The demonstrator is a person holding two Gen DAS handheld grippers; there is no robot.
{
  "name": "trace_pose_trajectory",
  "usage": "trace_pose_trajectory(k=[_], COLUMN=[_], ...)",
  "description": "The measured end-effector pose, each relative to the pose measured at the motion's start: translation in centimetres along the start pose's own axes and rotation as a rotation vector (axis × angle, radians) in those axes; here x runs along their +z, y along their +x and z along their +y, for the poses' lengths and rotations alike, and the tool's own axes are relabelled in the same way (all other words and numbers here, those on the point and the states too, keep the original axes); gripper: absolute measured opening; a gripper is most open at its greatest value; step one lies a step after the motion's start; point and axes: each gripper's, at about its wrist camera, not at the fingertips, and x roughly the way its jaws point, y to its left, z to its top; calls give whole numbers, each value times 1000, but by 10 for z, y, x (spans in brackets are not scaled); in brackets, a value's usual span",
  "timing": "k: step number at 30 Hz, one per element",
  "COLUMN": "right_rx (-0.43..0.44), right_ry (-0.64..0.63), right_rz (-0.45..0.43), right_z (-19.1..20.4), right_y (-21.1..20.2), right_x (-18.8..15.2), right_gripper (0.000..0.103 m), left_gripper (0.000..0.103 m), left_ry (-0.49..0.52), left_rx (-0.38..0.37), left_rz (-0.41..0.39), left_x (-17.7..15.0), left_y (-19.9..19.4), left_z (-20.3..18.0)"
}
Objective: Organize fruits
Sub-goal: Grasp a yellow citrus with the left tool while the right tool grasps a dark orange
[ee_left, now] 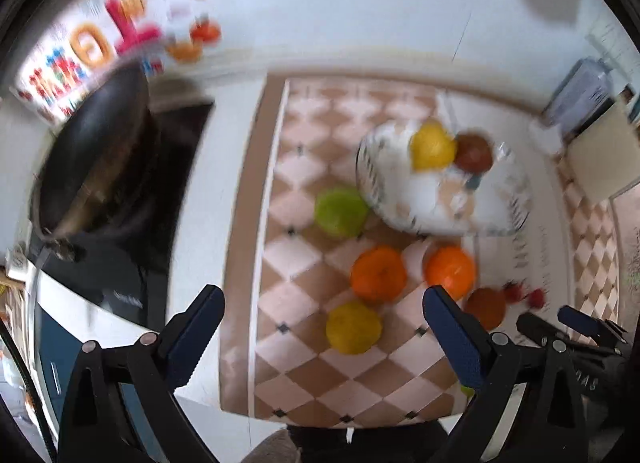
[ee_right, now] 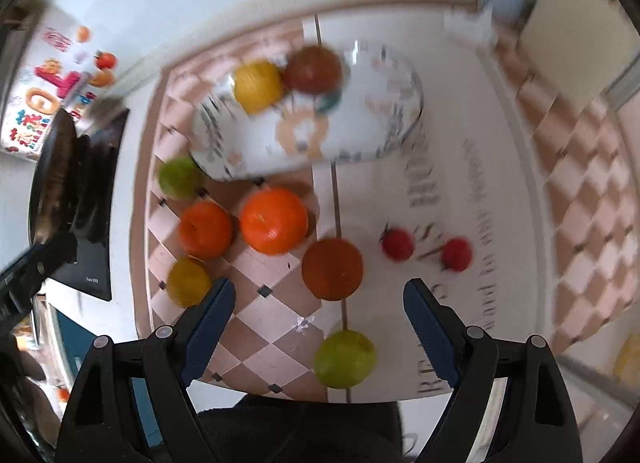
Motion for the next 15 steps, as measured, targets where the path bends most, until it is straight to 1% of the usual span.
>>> trace_pose_trajectory(k=[2, 3, 5, 8, 10, 13, 15], right_rx=[14, 17, 10, 3, -3, -7, -11], right_ry=[13, 12, 2, -10, -18, -22, -25], right_rz=[50, 69, 85, 105, 114, 131, 140], right_z=[-4, -6, -7, -7, -6, -5, -5], right_y=[25, 35, 49, 63, 71, 84, 92], right_x=[1, 2, 4, 9, 13, 20, 22], right_gripper=[88, 88, 88, 88, 88, 88, 88], left_gripper=[102, 102, 102, 102, 102, 101, 97], left_ry=[10, 22, 69, 130, 195, 270, 285], left_rx=[-21, -16, 0, -4, -5, 34, 55], left_rz=[77, 99, 152, 216, 258, 284, 295], left_x=[-5, -8, -14, -21, -26, -32, -34], left_y=[29, 38, 61, 84, 100, 119, 130], left_z=[0, -3, -12, -27, -40, -56, -60])
